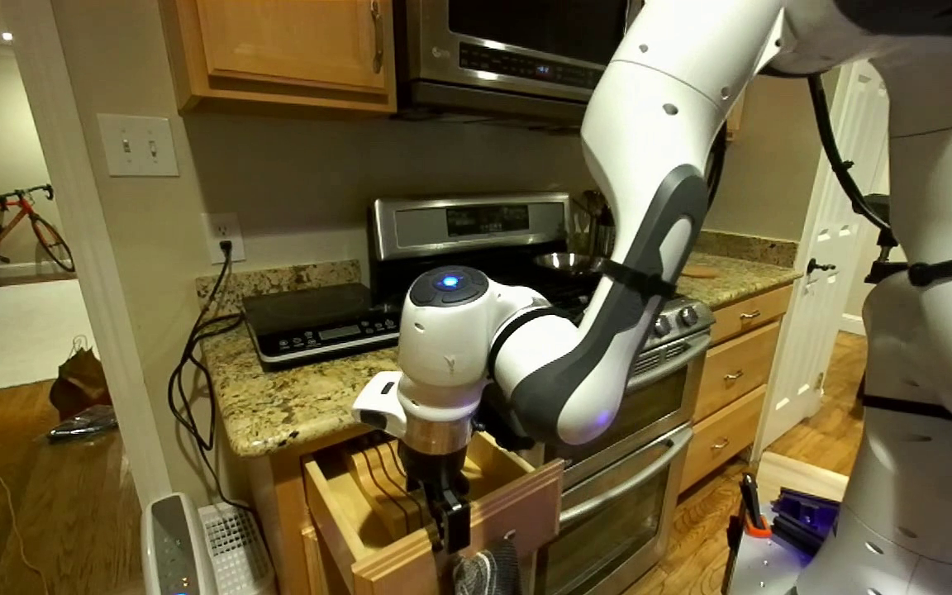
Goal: Close the top drawer of the bottom cabinet on the left
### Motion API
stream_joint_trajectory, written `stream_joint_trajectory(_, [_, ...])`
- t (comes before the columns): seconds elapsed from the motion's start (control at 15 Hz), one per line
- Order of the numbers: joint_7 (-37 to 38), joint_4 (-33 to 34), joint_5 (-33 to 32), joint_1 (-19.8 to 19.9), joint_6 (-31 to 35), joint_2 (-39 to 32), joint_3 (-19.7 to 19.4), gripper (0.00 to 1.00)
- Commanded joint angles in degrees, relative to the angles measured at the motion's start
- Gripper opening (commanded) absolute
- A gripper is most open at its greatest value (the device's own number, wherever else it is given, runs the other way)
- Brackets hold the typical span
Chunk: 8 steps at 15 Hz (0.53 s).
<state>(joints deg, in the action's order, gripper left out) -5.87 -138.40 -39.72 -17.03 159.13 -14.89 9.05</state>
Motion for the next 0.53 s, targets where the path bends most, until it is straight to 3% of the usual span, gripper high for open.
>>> stream_joint_trajectory(0.0, [0.4, 7.3, -3.9, 0.7, 0.9, -7.7, -4.1, 1.0])
stream_joint_trajectory(0.27, [-0.1, 13.8, -3.2, 0.3, -0.1, -12.6, -7.1, 1.0])
stream_joint_trajectory(0.47, [0.3, 13.6, -3.7, -0.2, 0.1, -11.9, -7.3, 1.0])
